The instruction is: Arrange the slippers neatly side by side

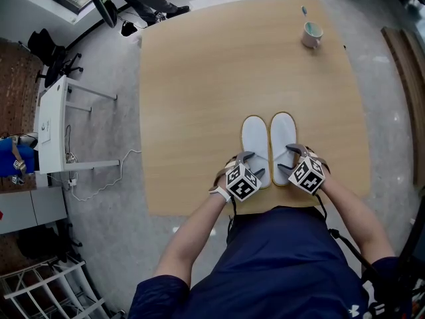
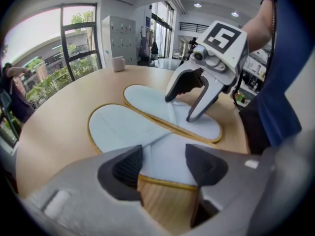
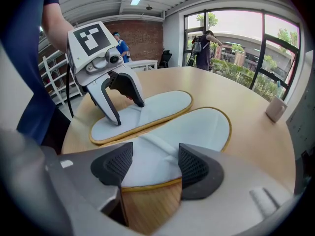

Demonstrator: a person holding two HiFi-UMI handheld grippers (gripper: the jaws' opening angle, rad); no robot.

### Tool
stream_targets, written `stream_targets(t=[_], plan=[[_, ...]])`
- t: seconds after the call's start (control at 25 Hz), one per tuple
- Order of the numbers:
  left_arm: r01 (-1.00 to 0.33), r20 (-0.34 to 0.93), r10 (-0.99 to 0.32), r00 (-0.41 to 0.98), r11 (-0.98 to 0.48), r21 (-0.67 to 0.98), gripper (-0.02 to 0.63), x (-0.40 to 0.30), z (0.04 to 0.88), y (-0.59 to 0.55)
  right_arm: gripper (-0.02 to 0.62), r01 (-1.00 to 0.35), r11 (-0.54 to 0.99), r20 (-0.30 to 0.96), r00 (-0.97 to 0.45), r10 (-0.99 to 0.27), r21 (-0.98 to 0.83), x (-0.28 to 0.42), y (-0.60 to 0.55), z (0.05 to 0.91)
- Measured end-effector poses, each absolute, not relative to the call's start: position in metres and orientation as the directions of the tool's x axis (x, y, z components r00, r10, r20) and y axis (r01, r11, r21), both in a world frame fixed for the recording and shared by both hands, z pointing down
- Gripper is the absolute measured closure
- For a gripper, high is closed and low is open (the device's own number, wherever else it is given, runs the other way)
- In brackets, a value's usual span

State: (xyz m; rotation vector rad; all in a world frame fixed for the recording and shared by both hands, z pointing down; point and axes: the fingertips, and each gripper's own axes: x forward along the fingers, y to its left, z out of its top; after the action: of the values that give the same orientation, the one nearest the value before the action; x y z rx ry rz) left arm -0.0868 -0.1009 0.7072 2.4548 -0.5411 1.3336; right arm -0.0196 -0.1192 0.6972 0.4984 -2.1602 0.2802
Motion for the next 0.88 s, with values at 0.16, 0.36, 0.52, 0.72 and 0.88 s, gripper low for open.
stream_targets(t=[0.16,0.36,0.52,0.72,0.88], plan=[[-0.457,0.848,-0.182,0.497,-0.886,0.078,0.324,-0.0856,0.7082,-0.1029,0.296,-0.451,0.892,0.806,-0.534,-0.254,-0.017,-0.0185,-0.1198,0.6975],[-0.456,0.851,-0.179,0.494,-0.887,0.078,0.324,-0.0873,0.7091,-0.1024,0.296,-0.458,0.889,0.811,-0.525,-0.257,-0.015,-0.0204,-0.1188,0.6987],[-0.449,0.855,-0.172,0.489,-0.89,0.077,0.324,-0.0876,0.7101,-0.1029,0.296,-0.464,0.886,0.82,-0.513,-0.256,-0.014,-0.0206,-0.1176,0.7002],[-0.448,0.855,-0.171,0.489,-0.89,0.079,0.324,-0.0859,0.7089,-0.1038,0.296,-0.461,0.887,0.82,-0.514,-0.251,-0.017,-0.0192,-0.1177,0.6985],[-0.449,0.856,-0.172,0.487,-0.89,0.077,0.324,-0.0851,0.7088,-0.1054,0.296,-0.462,0.887,0.821,-0.513,-0.25,-0.018,-0.0182,-0.1193,0.699]])
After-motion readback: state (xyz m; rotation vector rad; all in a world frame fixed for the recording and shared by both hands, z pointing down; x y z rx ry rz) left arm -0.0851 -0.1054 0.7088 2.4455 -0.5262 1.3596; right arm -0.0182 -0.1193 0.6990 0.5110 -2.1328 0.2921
